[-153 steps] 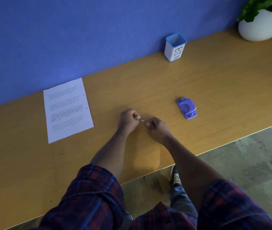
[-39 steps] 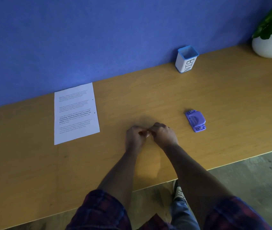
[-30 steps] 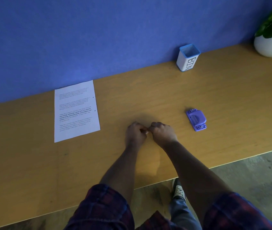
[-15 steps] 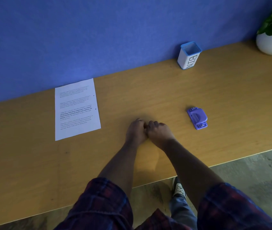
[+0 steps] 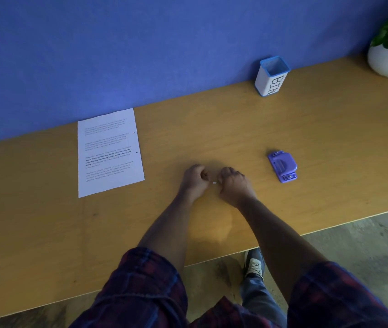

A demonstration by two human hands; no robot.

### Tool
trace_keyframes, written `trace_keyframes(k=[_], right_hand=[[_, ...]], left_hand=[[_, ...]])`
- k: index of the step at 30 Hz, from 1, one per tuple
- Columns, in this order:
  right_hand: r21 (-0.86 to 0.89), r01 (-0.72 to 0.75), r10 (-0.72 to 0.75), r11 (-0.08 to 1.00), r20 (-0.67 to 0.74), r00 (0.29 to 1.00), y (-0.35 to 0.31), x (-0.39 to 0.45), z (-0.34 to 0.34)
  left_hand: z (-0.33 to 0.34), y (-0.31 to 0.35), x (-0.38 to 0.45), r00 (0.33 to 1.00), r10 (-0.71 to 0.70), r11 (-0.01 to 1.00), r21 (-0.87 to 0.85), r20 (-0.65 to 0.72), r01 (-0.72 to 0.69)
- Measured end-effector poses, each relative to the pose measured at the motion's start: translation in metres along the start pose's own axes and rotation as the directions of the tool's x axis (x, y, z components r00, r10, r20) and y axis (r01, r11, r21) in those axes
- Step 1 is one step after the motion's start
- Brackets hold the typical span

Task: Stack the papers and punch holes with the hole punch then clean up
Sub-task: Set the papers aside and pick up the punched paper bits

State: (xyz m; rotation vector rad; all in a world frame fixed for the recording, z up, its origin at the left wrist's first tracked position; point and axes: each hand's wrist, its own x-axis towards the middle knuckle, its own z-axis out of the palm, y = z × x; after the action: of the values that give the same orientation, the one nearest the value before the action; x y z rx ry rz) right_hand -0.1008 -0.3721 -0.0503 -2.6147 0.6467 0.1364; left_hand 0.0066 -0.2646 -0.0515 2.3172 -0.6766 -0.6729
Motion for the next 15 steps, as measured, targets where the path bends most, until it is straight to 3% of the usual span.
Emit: trace_keyframes(k=[7,15], right_hand=[[0.144,-0.069,0.064,0.987,0.034,0.997,0.006,0.006,-0.005],[0.28,-0.027,0.046,0.96,-0.063,0.997,0.008,-0.002,0.0]], left_hand=[[0.001,-0.002,-0.002,1.0,0.0,0.999,-0.05,-0.02,-0.001],[0.002,0.001,-0.011,0.996,0.066,0.997,0.031,-0.059,-0.064]])
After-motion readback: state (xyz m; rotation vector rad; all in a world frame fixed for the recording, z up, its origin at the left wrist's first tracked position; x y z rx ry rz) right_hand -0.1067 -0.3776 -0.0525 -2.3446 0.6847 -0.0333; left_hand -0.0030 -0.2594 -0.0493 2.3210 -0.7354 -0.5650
